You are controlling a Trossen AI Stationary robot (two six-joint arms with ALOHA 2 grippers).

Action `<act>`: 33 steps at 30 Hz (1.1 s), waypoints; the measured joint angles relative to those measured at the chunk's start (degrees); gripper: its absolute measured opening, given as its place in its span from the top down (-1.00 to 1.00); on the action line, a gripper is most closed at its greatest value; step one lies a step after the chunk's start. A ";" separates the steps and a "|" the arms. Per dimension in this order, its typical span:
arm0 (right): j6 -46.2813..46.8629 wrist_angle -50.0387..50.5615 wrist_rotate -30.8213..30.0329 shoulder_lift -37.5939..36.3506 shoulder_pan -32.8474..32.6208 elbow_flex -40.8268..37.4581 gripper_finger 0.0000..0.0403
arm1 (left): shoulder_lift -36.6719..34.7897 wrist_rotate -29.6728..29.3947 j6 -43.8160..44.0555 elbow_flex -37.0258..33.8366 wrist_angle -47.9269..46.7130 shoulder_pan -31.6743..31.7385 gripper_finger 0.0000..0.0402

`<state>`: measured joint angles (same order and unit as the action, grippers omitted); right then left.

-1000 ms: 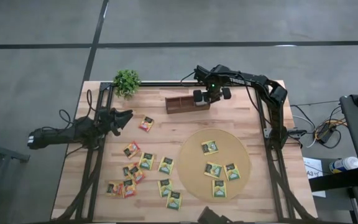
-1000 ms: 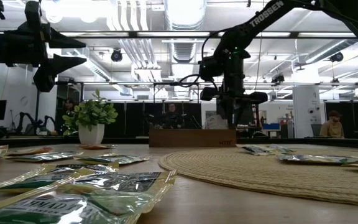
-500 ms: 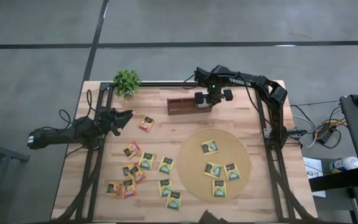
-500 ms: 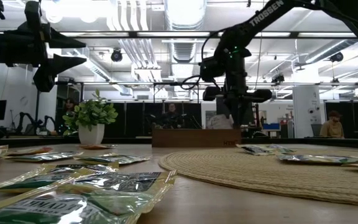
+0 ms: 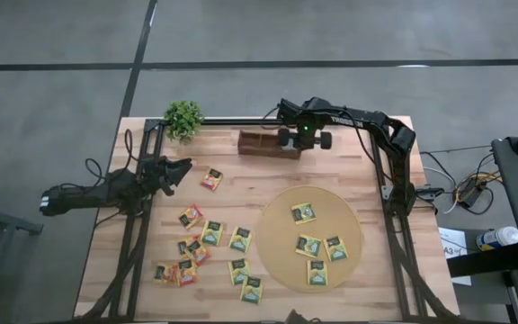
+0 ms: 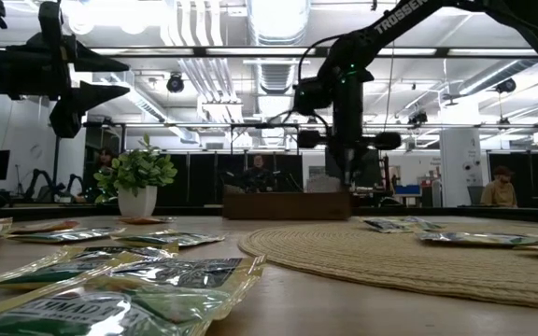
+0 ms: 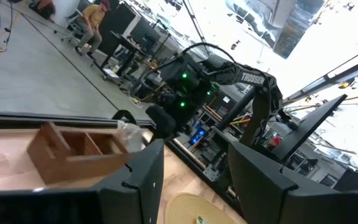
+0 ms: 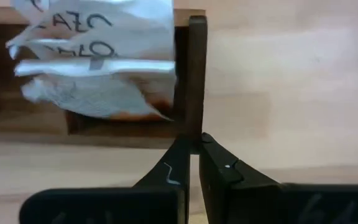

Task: Pick & Place Tea
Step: Adjust the wooden organizer

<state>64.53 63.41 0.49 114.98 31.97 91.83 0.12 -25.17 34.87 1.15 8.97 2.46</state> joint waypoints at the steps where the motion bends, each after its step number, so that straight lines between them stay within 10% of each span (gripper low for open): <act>1: -0.60 1.08 -0.04 0.06 -0.02 -0.22 0.94 | 0.01 -0.01 0.17 0.02 0.09 0.00 0.13; 25: -8.68 1.74 0.96 0.22 -0.87 -0.13 0.93 | 0.02 -0.02 -0.09 0.02 0.07 0.00 0.13; 33: -7.95 2.53 0.81 0.22 -1.01 -0.13 0.61 | 0.02 -0.03 -0.11 0.02 0.07 0.00 0.13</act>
<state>56.58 65.94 1.30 115.20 30.96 91.70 0.14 -25.20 34.76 1.17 9.04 2.46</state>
